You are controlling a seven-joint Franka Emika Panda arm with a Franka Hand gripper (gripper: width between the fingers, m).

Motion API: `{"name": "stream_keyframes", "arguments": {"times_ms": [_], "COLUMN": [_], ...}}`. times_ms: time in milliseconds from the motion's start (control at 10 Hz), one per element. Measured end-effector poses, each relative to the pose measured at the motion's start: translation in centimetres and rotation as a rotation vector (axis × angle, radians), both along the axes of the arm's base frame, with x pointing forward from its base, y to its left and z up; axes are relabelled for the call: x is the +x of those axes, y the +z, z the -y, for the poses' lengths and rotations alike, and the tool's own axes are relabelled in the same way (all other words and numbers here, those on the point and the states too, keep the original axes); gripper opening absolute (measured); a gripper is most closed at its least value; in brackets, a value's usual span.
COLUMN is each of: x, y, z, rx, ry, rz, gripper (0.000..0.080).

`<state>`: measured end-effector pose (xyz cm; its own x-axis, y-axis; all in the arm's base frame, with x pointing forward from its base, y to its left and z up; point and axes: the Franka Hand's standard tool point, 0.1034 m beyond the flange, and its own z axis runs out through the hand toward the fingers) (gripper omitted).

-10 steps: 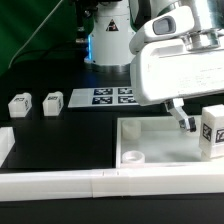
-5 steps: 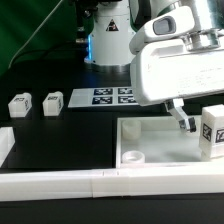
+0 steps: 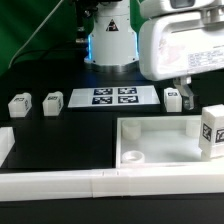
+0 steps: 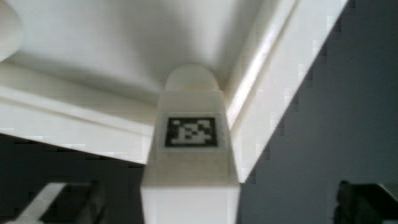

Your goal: Assemble one leg

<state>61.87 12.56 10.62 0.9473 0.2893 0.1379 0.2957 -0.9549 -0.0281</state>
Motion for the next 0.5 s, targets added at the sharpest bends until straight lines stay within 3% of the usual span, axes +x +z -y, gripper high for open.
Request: {"name": "stream_keyframes", "arguments": {"times_ms": [200,500], "x": [-0.85,-0.18], "y": [-0.11,-0.17], "z": [-0.62,-0.73], "rx": [-0.034,-0.032], "ry": [0.004,0.004], "rz": [-0.208,-0.206], "gripper": [0.0649,0.0649]}}
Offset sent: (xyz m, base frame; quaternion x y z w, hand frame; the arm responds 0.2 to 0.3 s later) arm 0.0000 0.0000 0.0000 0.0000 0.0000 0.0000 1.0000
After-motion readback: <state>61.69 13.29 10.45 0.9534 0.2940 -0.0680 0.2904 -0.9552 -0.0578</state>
